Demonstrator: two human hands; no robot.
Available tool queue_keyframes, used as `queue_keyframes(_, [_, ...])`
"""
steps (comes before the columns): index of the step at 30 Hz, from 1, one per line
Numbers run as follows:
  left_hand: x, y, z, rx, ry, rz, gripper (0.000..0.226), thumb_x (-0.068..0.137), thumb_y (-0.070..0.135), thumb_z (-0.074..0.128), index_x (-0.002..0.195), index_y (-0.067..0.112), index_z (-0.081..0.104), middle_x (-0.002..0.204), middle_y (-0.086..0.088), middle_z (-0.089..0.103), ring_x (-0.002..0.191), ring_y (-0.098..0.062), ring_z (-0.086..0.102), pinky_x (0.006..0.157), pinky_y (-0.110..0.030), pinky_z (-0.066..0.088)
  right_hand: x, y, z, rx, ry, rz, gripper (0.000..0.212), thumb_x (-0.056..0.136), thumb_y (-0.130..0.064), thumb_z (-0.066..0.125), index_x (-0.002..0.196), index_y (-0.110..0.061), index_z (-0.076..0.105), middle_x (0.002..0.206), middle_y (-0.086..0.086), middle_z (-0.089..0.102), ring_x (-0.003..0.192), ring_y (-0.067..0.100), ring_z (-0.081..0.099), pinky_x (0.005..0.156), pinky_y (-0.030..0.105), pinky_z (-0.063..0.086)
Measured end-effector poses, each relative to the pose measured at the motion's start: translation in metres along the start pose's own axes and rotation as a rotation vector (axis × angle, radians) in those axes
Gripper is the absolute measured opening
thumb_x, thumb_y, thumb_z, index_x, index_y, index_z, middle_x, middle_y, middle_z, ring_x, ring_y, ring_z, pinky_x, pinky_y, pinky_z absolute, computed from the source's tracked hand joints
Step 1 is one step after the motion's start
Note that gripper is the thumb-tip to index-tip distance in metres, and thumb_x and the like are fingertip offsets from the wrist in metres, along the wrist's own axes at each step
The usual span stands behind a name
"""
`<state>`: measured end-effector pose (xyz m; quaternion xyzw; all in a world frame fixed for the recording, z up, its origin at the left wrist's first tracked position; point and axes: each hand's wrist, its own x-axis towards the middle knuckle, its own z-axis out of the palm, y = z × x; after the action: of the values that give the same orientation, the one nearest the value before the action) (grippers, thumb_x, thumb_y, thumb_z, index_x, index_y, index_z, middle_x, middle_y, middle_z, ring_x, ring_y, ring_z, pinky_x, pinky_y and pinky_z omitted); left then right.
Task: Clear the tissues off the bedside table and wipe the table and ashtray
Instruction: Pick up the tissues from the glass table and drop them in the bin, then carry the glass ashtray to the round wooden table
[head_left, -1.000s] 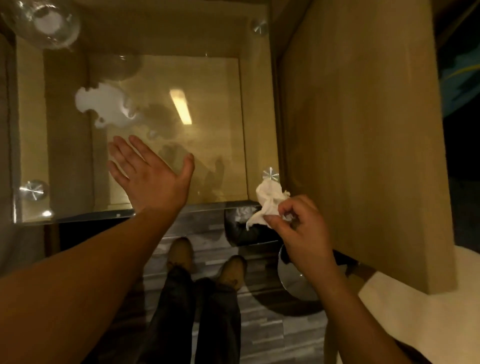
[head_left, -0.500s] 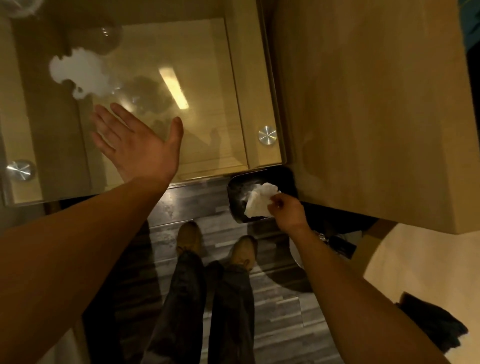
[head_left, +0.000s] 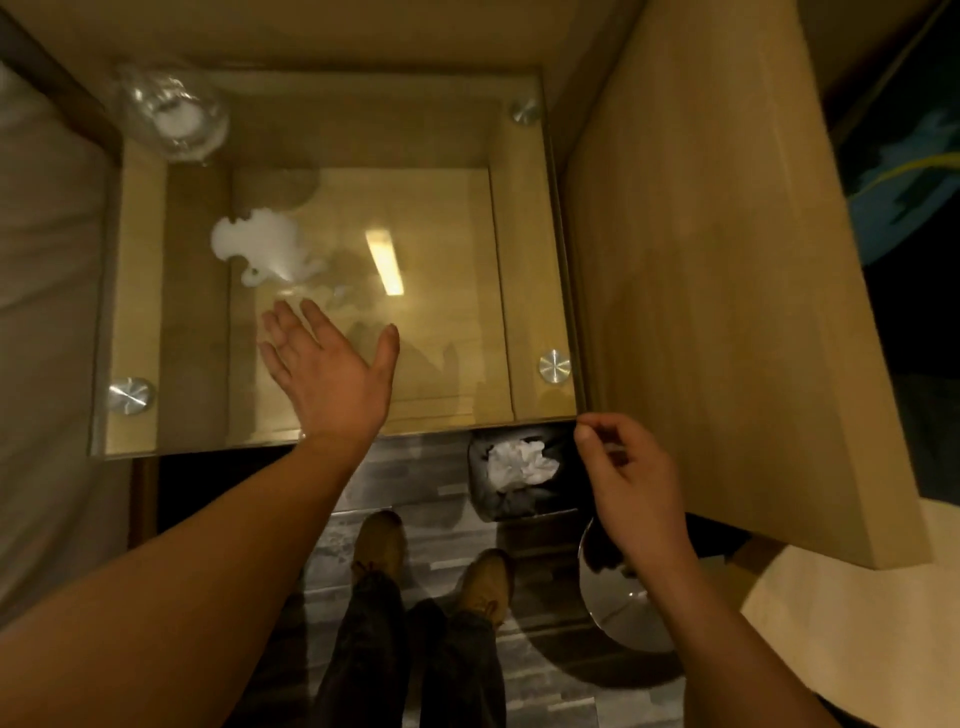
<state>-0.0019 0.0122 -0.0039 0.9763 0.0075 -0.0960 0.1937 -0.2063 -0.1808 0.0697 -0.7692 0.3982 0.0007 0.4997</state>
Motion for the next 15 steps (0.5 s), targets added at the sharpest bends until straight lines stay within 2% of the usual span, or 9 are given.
queue_keyframes(3, [0.001, -0.004, -0.02, -0.135, -0.075, 0.013, 0.085, 0.1, 0.056, 0.051, 0.159, 0.001, 0.025, 0.17, -0.023, 0.009, 0.158, -0.035, 0.004, 0.128, -0.049, 0.001, 0.016, -0.039, 0.014, 0.016, -0.045, -0.081, 0.014, 0.101, -0.025, 0.06, 0.112, -0.028, 0.07, 0.106, -0.016, 0.067, 0.096, -0.008, 0.062, 0.076, 0.006, 0.048])
queue_keyframes(7, [0.009, -0.021, -0.059, -0.272, -0.107, 0.008, 0.066, 0.102, 0.042, 0.057, 0.149, -0.002, 0.045, 0.158, -0.022, 0.04, 0.146, -0.035, 0.037, 0.122, -0.045, 0.029, 0.045, -0.09, 0.042, -0.015, -0.086, -0.168, 0.01, 0.1, -0.026, 0.062, 0.104, -0.029, 0.071, 0.099, -0.015, 0.07, 0.093, -0.002, 0.064, 0.072, 0.007, 0.046])
queue_keyframes(10, [0.014, -0.031, -0.104, -0.267, -0.091, -0.009, 0.054, 0.101, 0.037, 0.058, 0.142, 0.002, 0.053, 0.144, -0.019, 0.057, 0.132, -0.034, 0.052, 0.111, -0.043, 0.039, 0.063, -0.131, 0.063, -0.008, -0.128, -0.22, 0.008, 0.1, -0.023, 0.062, 0.102, -0.027, 0.069, 0.095, -0.014, 0.07, 0.089, -0.005, 0.063, 0.07, 0.006, 0.046])
queue_keyframes(15, [0.028, -0.04, -0.198, -0.19, -0.046, -0.007, 0.047, 0.102, 0.039, 0.055, 0.135, 0.006, 0.06, 0.13, -0.014, 0.067, 0.117, -0.031, 0.064, 0.095, -0.04, 0.048, 0.084, -0.204, 0.084, -0.104, -0.211, -0.248, 0.013, 0.101, -0.026, 0.06, 0.104, -0.02, 0.071, 0.092, -0.008, 0.07, 0.088, 0.009, 0.066, 0.079, 0.031, 0.055])
